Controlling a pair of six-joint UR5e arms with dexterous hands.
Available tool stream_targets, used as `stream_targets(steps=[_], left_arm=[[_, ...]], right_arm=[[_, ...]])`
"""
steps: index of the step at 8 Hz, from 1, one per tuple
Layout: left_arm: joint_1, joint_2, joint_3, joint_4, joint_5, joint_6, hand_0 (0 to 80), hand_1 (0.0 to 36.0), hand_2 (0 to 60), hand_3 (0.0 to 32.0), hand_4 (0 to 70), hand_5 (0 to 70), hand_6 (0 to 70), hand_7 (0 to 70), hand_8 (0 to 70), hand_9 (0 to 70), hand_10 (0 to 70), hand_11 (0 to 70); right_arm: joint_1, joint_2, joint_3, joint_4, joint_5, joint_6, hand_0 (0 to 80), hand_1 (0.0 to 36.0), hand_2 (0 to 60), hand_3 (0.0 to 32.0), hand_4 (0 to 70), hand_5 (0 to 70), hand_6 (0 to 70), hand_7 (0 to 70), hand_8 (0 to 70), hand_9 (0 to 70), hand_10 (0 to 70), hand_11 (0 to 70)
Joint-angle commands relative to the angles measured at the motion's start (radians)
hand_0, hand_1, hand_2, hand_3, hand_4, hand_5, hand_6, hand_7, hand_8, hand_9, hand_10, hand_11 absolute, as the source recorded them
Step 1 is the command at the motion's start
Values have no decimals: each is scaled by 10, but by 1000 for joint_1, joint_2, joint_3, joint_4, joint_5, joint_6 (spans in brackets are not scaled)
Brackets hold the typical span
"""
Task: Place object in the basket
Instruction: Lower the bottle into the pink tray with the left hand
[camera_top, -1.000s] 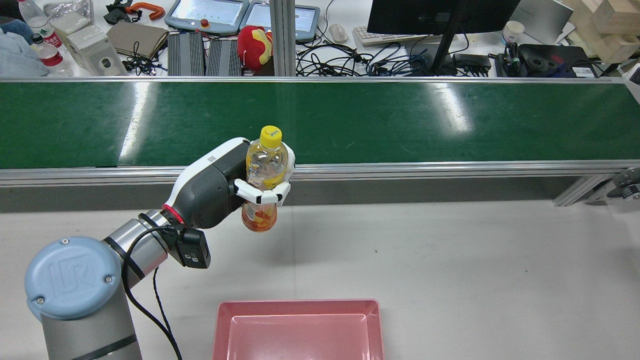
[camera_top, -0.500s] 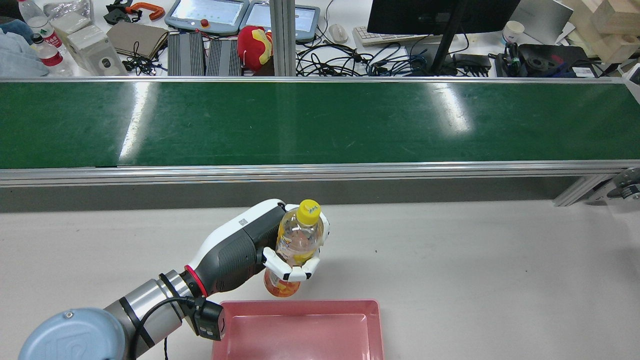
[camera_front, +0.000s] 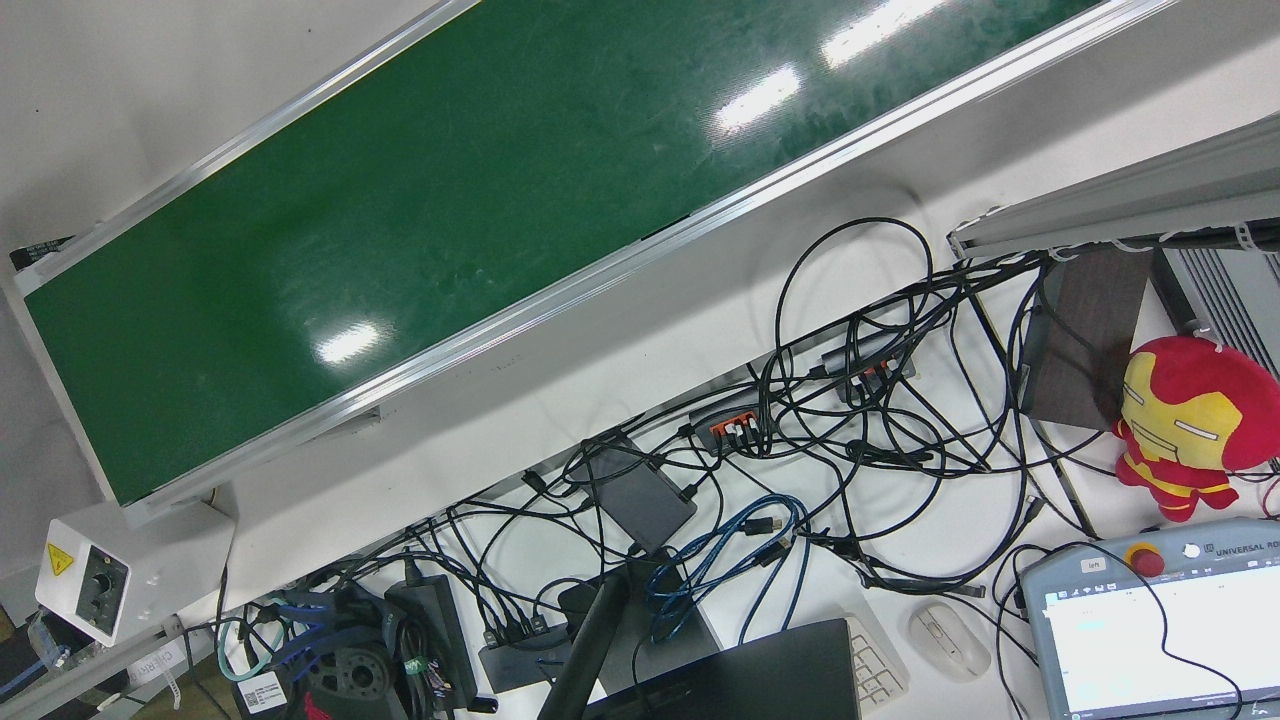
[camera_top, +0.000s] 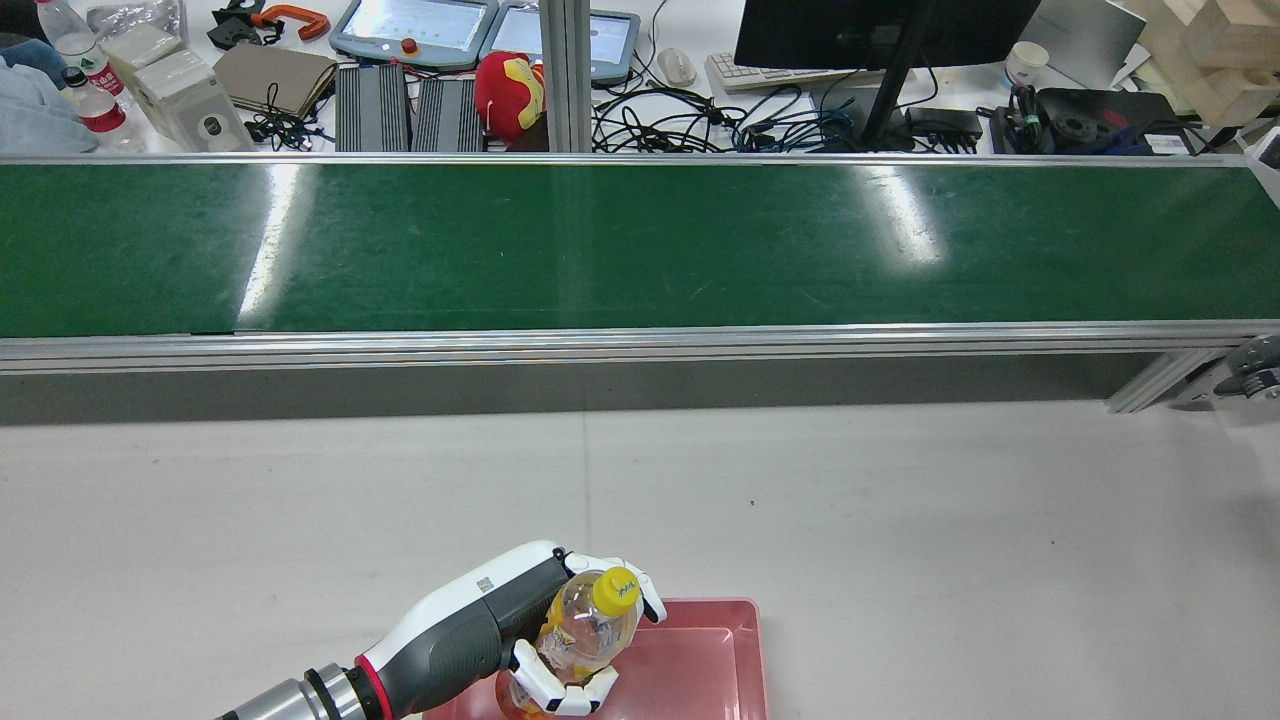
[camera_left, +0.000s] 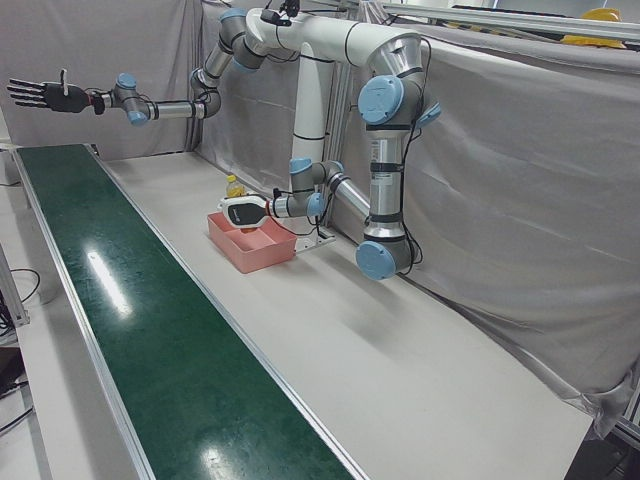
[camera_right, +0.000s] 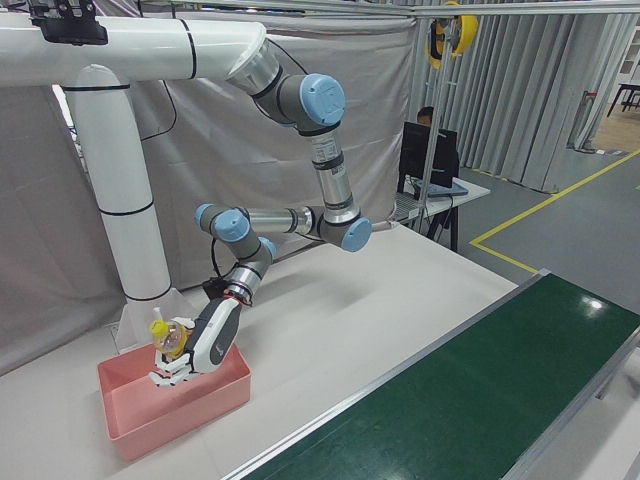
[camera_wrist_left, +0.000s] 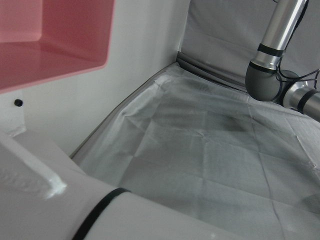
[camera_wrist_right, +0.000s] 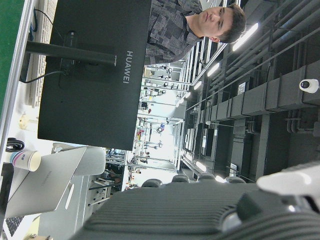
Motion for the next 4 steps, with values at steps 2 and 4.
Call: stream_targets(steps=[2, 4], left_arm=[[37, 67, -3, 6, 2, 0, 464, 360, 600, 0, 55, 635, 0, 87, 234, 307, 239, 374], [36, 69, -19, 4, 3, 0, 671, 65, 0, 20, 64, 367, 0, 19, 139, 170, 109, 177]], right_arm=[[0, 0, -1, 0, 0, 0, 0, 0, 0, 0, 0, 0, 0, 0, 0, 0, 0, 0], [0, 0, 1, 0, 0, 0, 0, 0, 0, 0, 0, 0, 0, 0, 0, 0, 0, 0]])
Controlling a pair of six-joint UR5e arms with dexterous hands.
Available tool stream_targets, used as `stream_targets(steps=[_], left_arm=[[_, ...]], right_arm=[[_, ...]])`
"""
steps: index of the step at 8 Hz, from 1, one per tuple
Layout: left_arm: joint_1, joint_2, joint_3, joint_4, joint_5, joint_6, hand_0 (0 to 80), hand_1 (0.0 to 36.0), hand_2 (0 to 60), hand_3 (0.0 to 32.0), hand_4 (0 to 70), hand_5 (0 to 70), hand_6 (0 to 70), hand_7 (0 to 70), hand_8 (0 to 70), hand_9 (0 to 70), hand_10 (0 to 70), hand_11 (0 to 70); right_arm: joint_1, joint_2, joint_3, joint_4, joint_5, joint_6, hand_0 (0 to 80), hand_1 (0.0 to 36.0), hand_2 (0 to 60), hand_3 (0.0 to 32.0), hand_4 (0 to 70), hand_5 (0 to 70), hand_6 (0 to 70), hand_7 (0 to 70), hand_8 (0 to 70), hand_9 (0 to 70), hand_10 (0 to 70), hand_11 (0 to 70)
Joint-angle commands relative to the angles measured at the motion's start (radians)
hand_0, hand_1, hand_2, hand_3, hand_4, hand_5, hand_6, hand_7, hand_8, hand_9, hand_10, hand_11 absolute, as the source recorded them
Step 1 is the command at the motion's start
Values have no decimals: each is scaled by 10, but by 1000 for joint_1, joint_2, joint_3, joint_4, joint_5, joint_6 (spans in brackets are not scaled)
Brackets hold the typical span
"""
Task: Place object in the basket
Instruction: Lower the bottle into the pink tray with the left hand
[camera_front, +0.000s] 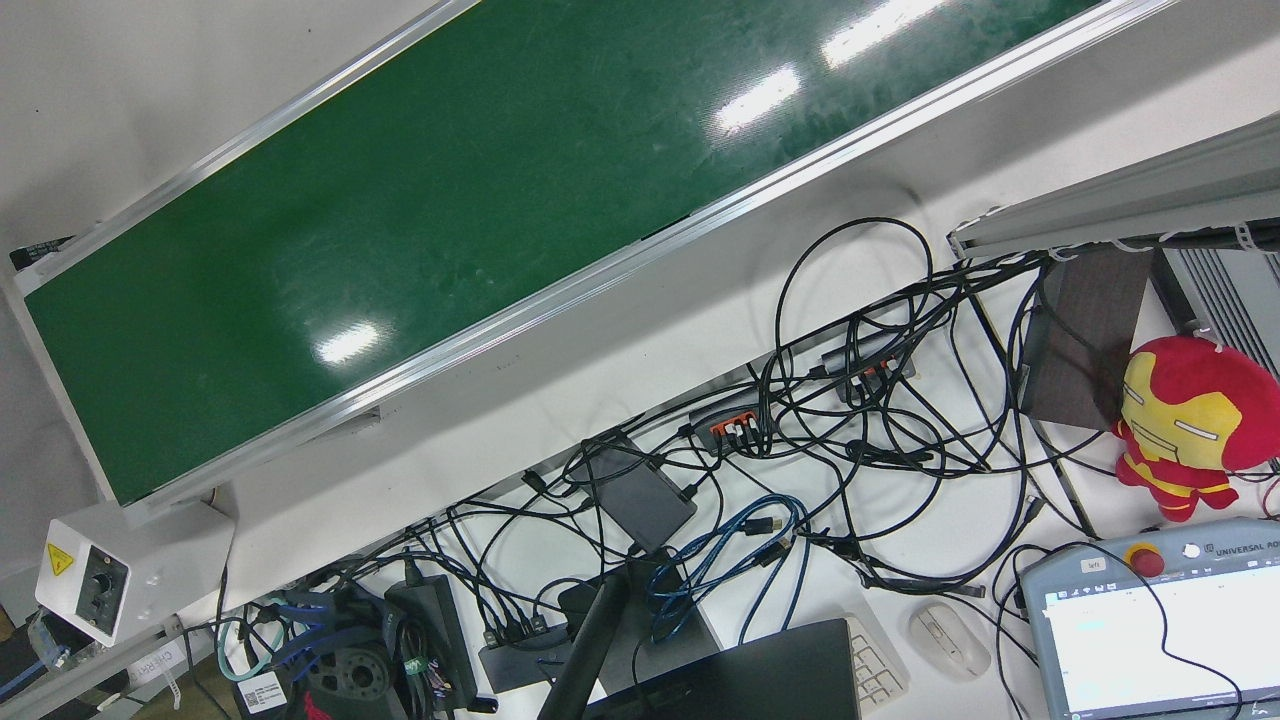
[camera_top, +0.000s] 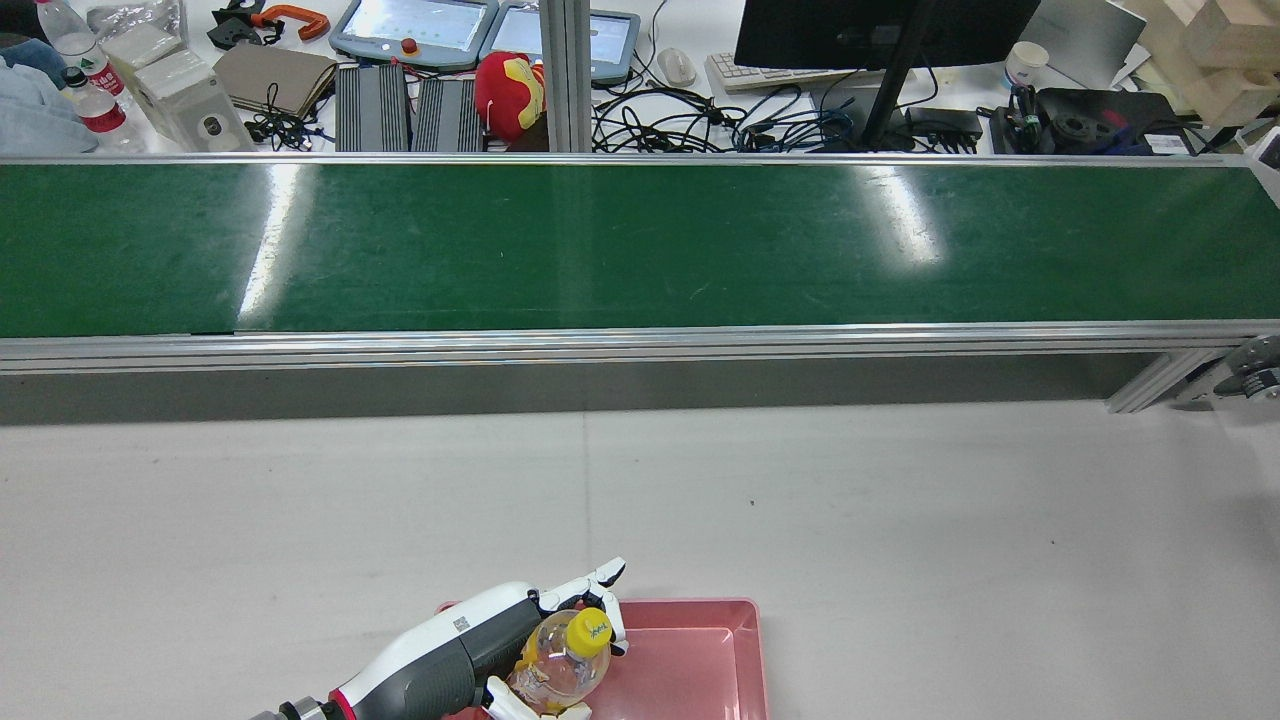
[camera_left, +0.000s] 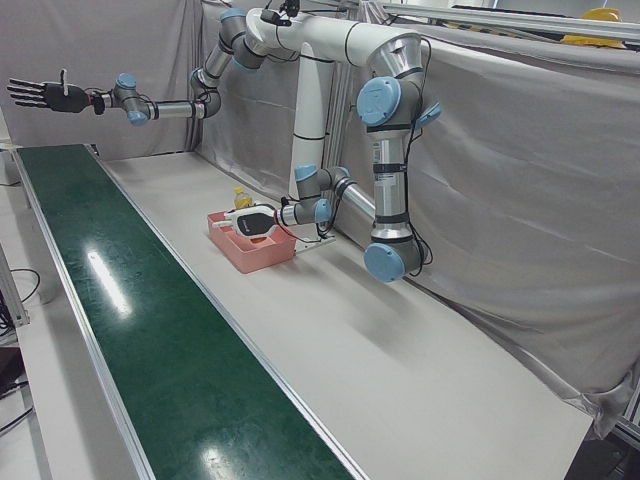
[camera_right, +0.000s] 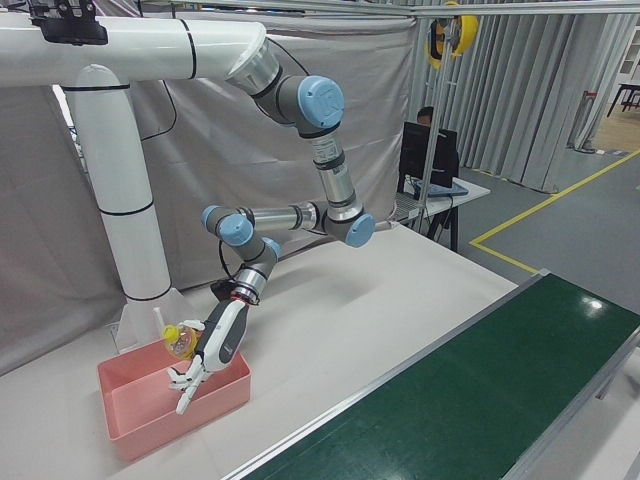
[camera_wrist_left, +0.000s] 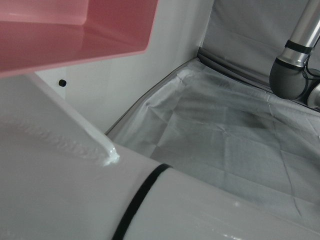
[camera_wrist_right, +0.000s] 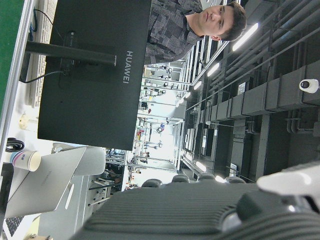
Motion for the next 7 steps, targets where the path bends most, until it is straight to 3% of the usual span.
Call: stream_targets(steps=[1, 2, 4, 7], left_arm=[[-2, 4, -24, 2, 2, -1, 696, 14, 0, 68, 41, 280, 0, 0, 89, 101, 79, 133], [-4, 4, -25, 2, 2, -1, 657, 10, 0, 92, 23, 248, 0, 0, 76, 83, 64, 110], [-13, 5, -50, 8, 2, -1, 574, 0, 0, 100, 19, 206, 0, 0, 64, 72, 53, 91], [-83, 91, -247, 99, 1, -3, 583, 0, 0, 84, 27, 226, 0, 0, 64, 76, 68, 112]], right_arm=[[0, 0, 1, 0, 0, 0, 0, 0, 0, 0, 0, 0, 0, 0, 0, 0, 0, 0], [0, 0, 1, 0, -2, 0, 0, 0, 0, 0, 0, 0, 0, 0, 0, 0, 0, 0], [0, 0, 1, 0, 0, 0, 0, 0, 0, 0, 0, 0, 0, 0, 0, 0, 0, 0], [0, 0, 1, 0, 0, 0, 0, 0, 0, 0, 0, 0, 0, 0, 0, 0, 0, 0]])
